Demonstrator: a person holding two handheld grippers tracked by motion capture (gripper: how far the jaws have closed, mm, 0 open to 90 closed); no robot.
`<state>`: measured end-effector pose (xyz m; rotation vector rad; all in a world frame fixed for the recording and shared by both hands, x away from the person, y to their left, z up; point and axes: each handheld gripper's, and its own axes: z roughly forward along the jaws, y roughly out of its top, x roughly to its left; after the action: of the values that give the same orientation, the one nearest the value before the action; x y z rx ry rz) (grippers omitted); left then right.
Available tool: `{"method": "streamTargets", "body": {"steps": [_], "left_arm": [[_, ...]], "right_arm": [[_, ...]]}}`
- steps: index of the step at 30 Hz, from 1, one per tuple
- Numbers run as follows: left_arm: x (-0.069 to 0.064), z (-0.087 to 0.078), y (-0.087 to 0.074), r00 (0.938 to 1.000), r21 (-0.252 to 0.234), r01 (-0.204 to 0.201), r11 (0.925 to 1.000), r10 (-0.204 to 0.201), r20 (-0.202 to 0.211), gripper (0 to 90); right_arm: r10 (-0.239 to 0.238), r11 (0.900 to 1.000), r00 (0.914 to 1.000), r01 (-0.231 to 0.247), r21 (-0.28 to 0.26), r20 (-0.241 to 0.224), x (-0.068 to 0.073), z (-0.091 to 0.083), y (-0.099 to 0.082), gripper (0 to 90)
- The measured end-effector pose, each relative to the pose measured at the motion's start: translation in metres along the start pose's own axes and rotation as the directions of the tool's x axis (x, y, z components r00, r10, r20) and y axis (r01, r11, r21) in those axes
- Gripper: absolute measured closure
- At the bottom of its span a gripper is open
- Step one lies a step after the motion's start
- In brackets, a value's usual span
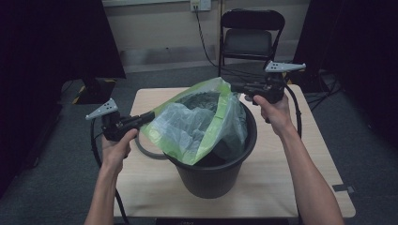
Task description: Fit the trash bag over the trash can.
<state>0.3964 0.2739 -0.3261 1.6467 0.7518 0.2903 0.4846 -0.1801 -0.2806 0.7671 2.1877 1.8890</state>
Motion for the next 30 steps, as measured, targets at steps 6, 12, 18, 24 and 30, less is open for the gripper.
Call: {"method": "streamTargets", "body": {"steps": [6,12,18,24,30], "left_arm": [[-0.002,0.008,-0.019,0.9997,0.064,0.004,0.9979,-0.002,-0.025,90.0],[-0.003,0.026,-0.033,0.9998,0.108,-0.002,0.9942,0.005,-0.021,89.5],[0.001,0.009,-0.006,0.9982,-0.02,0.015,0.9997,-0.016,-0.058,64.9],[-0.013,0.016,0.021,0.9994,-0.107,-0.031,0.9938,0.033,0.013,59.9],[-0.021,0.013,0.016,0.9976,-0.138,-0.01,0.9903,0.02,0.067,51.7]], "right_arm": [[0.049,0.9988,0.9984,-0.049,0.002,0.027,-0.012,-0.005,-0.024,90.0],[0.066,0.9953,0.9966,-0.07,0.067,0.05,-0.019,0.009,-0.049,90.0],[0.049,0.998,0.9951,-0.053,0.035,0.086,-0.019,0.003,-0.036,77.3],[0.042,0.9991,0.9905,-0.041,-0.011,0.131,-0.018,0.0,-0.014,67.9],[0.014,0.9992,0.9964,-0.011,-0.037,0.083,-0.002,0.004,0.007,60.8]]}}
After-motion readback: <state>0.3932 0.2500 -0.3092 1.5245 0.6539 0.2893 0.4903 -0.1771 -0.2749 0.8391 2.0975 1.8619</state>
